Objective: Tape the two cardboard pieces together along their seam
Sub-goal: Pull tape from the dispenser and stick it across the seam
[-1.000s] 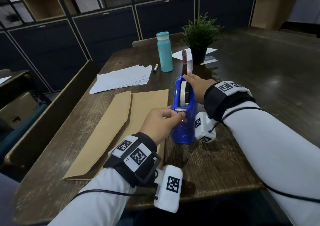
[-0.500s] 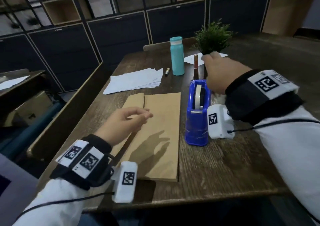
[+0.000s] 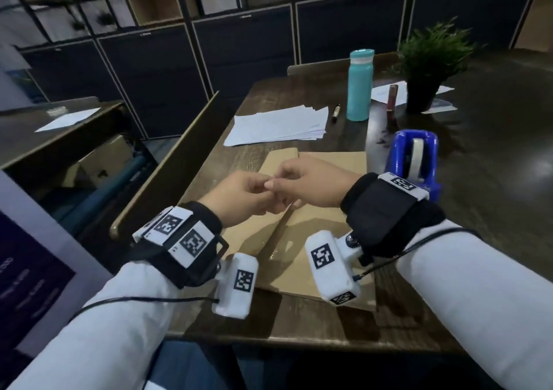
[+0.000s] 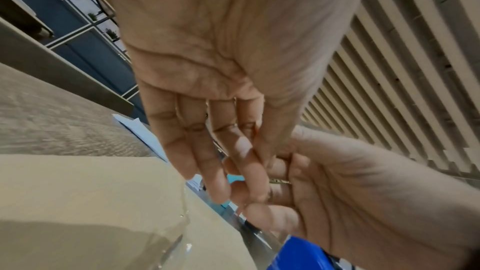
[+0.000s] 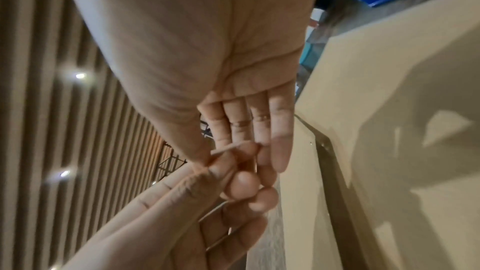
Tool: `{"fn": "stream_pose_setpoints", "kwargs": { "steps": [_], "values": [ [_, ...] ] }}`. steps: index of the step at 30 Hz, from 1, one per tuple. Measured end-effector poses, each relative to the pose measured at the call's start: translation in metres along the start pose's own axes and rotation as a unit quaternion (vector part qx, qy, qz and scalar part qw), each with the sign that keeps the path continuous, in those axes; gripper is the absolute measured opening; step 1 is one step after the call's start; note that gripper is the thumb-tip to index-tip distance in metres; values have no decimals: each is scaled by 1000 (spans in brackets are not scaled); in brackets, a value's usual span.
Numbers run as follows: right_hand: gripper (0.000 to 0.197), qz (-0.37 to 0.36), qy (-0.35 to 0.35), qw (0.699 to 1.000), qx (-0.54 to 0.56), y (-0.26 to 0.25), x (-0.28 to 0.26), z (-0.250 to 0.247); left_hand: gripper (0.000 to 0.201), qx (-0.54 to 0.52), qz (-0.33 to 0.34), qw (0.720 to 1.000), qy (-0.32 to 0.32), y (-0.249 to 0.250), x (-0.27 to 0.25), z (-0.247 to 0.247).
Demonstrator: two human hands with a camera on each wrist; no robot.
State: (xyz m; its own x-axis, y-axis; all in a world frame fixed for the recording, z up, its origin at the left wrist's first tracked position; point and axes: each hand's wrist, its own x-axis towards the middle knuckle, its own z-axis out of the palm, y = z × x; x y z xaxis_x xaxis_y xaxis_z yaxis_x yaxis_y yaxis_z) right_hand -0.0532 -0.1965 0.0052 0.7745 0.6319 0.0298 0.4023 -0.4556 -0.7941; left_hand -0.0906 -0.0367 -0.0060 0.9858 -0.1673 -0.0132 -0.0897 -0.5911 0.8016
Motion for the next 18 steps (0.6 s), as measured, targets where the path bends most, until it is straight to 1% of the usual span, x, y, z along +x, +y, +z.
{"fn": "stream_pose_setpoints", "kwargs": {
  "steps": [2, 5, 7, 9, 11, 14, 16, 18],
  "values": [
    [21, 43, 3, 995, 89, 7, 14, 3, 18, -12, -11, 1000, -14, -8, 9, -6],
    [19, 122, -11, 970, 208, 15, 28, 4, 15, -27, -38, 999, -22, -21, 14, -13],
    [21, 158, -28, 952, 261, 18, 31, 8, 13, -36, -51, 998, -25, -30, 14, -13],
    [25, 173, -35, 944, 281, 22, 32, 12, 14, -49, -50, 997, -25, -34, 11, -10],
    [22, 167, -28, 942, 291, 25, 29, 14, 14, -65, -44, 997, -22, -36, 7, -6],
    [12, 131, -2, 938, 321, 26, 21, 18, 13, -75, -30, 997, -13, -36, 0, -4],
    [12, 106, 17, 944, 313, 23, 16, 23, 12, -88, -29, 996, -7, -37, -6, -4],
    [16, 79, 31, 957, 278, 19, 13, 28, 12, -102, -33, 994, -3, -36, -12, -5]
  ]
}}
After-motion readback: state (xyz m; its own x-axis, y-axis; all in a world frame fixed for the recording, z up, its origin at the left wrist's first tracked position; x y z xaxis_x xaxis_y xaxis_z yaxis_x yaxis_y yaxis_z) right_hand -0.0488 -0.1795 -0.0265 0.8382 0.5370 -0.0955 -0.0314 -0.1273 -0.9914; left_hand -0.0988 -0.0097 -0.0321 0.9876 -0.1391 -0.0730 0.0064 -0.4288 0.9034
